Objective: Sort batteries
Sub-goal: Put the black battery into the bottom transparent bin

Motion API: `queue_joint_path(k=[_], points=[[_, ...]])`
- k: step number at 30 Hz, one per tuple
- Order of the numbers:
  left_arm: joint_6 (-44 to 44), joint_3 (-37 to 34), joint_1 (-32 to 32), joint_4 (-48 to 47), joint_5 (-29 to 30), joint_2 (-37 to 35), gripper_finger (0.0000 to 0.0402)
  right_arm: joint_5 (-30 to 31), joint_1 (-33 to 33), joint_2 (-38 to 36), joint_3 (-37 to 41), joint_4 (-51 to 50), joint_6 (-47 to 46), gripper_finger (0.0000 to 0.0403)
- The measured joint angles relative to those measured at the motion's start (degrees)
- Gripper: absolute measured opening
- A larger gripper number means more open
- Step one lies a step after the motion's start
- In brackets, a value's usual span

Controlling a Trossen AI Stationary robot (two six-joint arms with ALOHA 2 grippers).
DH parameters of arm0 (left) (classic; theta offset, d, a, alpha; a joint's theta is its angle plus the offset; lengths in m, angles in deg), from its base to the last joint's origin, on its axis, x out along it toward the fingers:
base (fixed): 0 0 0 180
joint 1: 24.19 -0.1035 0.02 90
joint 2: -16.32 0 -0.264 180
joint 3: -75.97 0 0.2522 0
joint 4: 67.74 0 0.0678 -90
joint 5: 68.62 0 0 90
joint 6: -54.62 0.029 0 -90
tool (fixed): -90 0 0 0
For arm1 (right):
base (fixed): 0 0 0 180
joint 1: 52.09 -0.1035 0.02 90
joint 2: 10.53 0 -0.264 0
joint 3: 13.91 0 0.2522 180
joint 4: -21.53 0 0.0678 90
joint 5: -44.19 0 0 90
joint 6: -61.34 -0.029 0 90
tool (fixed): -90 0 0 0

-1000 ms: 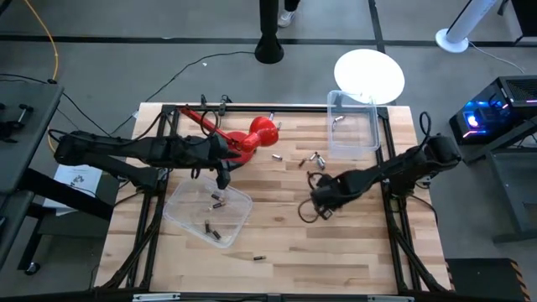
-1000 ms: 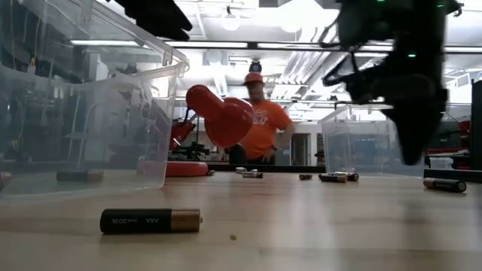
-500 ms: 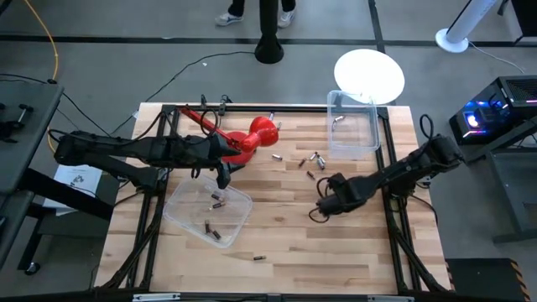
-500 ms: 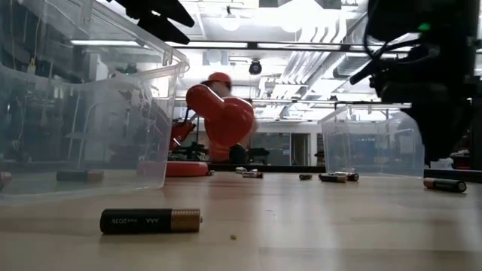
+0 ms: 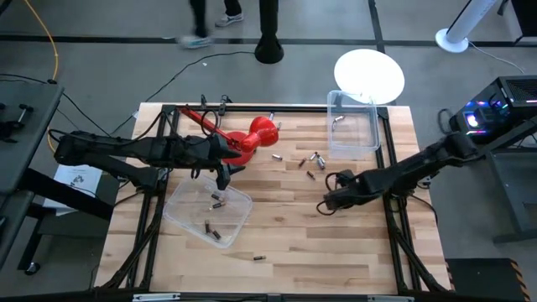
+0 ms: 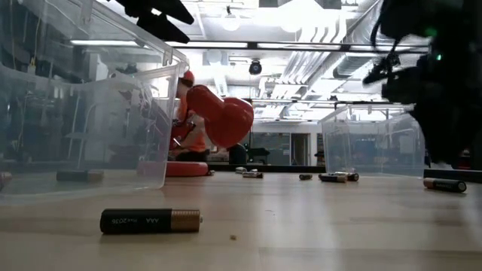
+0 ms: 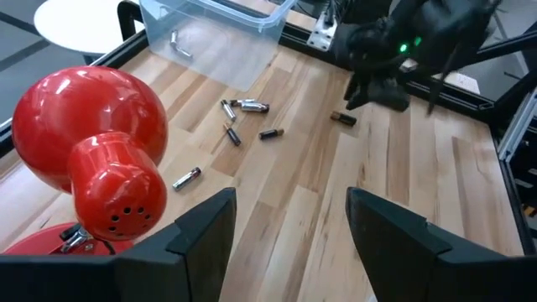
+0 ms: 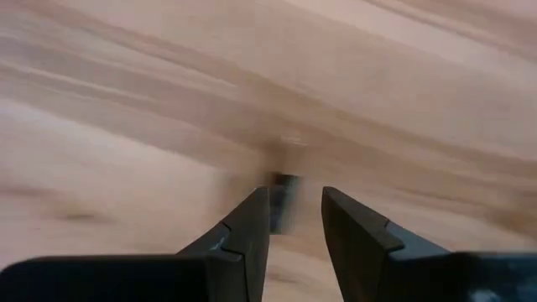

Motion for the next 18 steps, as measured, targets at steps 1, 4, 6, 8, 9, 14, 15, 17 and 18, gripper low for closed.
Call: queue_joint_path(k=[1, 4, 6, 8, 9, 14, 15, 17, 18], points=[[0.0, 0.0, 0.0, 0.0, 0.0, 0.0, 0.0221, 0.9, -0.2, -2.2, 0.7, 2.6, -0.2, 0.0103], [0.0, 0.0, 0.0, 0.0, 0.0, 0.0, 0.0221, 1.6, -0.2, -5.0, 2.3, 2.7, -3.1, 0.0103], [0.0, 0.0, 0.0, 0.0, 0.0, 0.0, 0.0221, 0.6, 0.0, -4.7, 3.1, -0.4, -4.7, 0.0103], [0.0, 0.0, -0.1, 0.0, 0.0, 0.0, 0.0221, -0.2, 0.0, -3.6, 3.1, -0.9, -5.4, 0.0103], [0.0, 0.0, -0.1, 0.0, 0.0, 0.0, 0.0221, -0.4, 0.0, -3.0, 3.1, -0.5, -5.4, 0.0103], [0.0, 0.0, -0.1, 0.0, 0.7, 0.0, 0.0221, -0.6, 0.0, 1.0, 3.0, 4.3, -5.0, 0.0103], [0.0, 0.0, -0.1, 0.0, 0.7, 0.0, 0.0221, -1.1, 0.0, 2.0, 3.0, 4.4, -5.3, 0.0103], [0.0, 0.0, -0.1, 0.0, 0.7, 0.0, 0.0221, -2.1, 0.0, 4.2, 3.0, 4.5, -5.4, 0.0103], [0.0, 0.0, -0.1, 0.0, 0.7, 0.0, 0.0221, -2.2, 0.0, 5.2, 3.0, 4.8, -5.4, 0.0103]])
